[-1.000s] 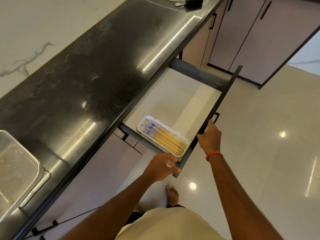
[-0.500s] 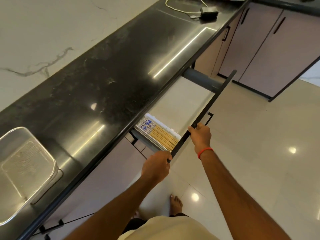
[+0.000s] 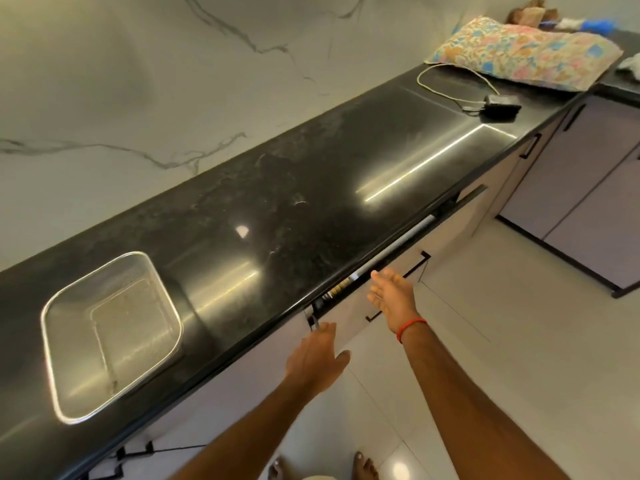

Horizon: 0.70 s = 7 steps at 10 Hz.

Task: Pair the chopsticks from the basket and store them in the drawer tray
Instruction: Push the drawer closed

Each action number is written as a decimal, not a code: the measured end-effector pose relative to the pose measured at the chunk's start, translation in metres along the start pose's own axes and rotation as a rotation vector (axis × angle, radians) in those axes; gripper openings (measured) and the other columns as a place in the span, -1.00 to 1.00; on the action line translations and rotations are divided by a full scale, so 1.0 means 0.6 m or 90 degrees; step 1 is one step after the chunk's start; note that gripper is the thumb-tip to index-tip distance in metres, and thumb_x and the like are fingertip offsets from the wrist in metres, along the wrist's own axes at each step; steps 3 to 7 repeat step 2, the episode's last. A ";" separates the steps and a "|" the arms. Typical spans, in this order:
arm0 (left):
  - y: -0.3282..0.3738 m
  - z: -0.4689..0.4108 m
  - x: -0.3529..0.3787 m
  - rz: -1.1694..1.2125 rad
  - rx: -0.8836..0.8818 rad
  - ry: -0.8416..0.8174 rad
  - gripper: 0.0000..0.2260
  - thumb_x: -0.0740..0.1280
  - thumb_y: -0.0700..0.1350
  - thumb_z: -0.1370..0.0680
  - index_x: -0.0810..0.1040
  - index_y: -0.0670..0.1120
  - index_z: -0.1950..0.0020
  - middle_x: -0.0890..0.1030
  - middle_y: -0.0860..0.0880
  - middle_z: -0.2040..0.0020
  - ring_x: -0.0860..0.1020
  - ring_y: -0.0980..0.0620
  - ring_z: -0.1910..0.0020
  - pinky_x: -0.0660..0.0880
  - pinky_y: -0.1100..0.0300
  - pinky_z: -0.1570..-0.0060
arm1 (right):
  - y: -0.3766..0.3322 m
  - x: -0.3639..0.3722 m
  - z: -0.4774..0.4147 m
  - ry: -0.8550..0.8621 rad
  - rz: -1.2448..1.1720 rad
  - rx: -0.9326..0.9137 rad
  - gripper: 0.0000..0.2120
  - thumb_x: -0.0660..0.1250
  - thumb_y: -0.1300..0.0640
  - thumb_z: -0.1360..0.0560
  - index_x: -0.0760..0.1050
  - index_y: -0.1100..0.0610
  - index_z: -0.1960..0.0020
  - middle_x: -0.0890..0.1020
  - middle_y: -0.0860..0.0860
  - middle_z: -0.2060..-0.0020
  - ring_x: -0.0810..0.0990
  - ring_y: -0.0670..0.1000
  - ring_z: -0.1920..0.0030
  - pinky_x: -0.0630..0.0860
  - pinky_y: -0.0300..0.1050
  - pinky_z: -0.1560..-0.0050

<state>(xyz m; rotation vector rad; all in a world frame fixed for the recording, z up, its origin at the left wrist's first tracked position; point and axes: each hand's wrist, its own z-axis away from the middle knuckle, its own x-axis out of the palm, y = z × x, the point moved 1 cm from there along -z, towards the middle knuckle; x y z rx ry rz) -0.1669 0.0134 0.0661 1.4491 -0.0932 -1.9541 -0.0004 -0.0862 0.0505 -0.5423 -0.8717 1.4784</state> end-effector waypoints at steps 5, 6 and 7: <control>-0.003 0.001 -0.043 -0.039 0.011 0.117 -0.55 0.25 0.16 -0.59 0.40 0.06 -0.45 0.57 0.02 -0.36 0.56 0.01 -0.29 0.51 0.04 -0.22 | 0.005 0.045 0.016 0.049 0.001 -0.053 -0.59 0.38 0.22 -0.55 0.44 0.16 -0.38 0.67 0.14 0.06 0.66 0.04 0.10 0.65 -0.06 0.03; -0.003 0.001 -0.043 -0.039 0.011 0.117 -0.55 0.25 0.16 -0.59 0.40 0.06 -0.45 0.57 0.02 -0.36 0.56 0.01 -0.29 0.51 0.04 -0.22 | 0.005 0.045 0.016 0.049 0.001 -0.053 -0.59 0.38 0.22 -0.55 0.44 0.16 -0.38 0.67 0.14 0.06 0.66 0.04 0.10 0.65 -0.06 0.03; -0.003 0.001 -0.043 -0.039 0.011 0.117 -0.55 0.25 0.16 -0.59 0.40 0.06 -0.45 0.57 0.02 -0.36 0.56 0.01 -0.29 0.51 0.04 -0.22 | 0.005 0.045 0.016 0.049 0.001 -0.053 -0.59 0.38 0.22 -0.55 0.44 0.16 -0.38 0.67 0.14 0.06 0.66 0.04 0.10 0.65 -0.06 0.03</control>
